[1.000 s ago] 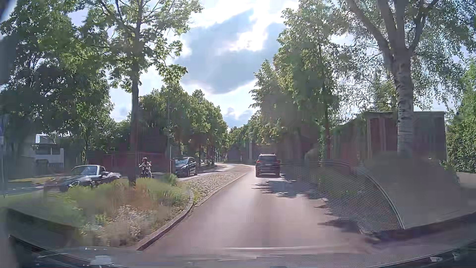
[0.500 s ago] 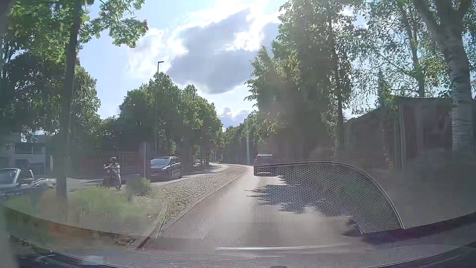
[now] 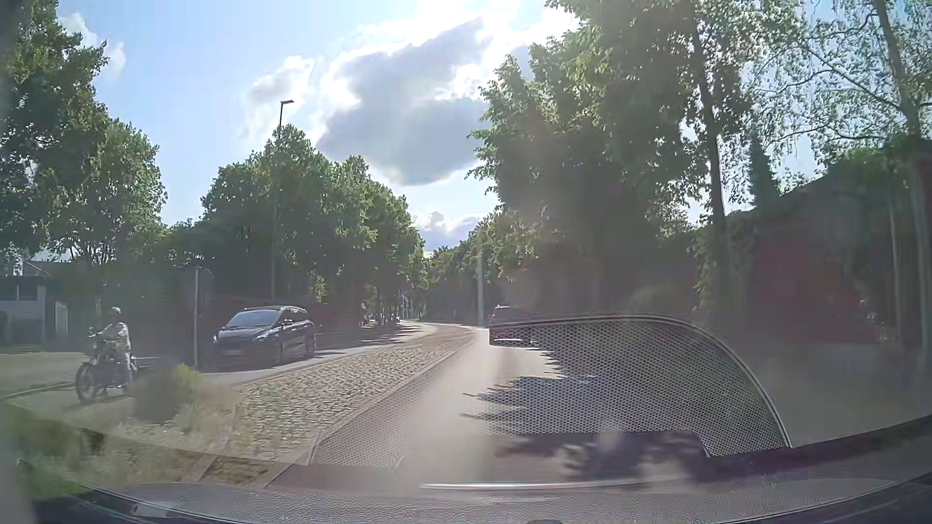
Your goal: Follow the waypoints while adhering to traffic rules and regulations
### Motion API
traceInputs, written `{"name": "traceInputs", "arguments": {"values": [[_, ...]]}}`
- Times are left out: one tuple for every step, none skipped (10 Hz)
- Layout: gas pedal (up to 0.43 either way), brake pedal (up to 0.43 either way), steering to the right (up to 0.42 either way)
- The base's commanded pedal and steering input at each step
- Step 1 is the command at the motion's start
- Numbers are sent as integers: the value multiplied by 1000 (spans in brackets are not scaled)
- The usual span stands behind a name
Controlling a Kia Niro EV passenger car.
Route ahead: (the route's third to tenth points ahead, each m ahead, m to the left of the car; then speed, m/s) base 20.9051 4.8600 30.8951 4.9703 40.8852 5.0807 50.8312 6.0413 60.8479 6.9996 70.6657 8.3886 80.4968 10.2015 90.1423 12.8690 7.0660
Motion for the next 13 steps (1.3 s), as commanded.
{"name": "traceInputs", "arguments": {"values": [[350, 12, 18], [339, 12, 12], [280, 12, 11], [280, 12, 11], [280, 12, 11], [287, 12, 11], [299, 12, 11], [287, 12, 10], [287, 12, 10], [268, 12, 10], [268, 12, 10], [260, 12, 10], [260, 12, 9]]}}
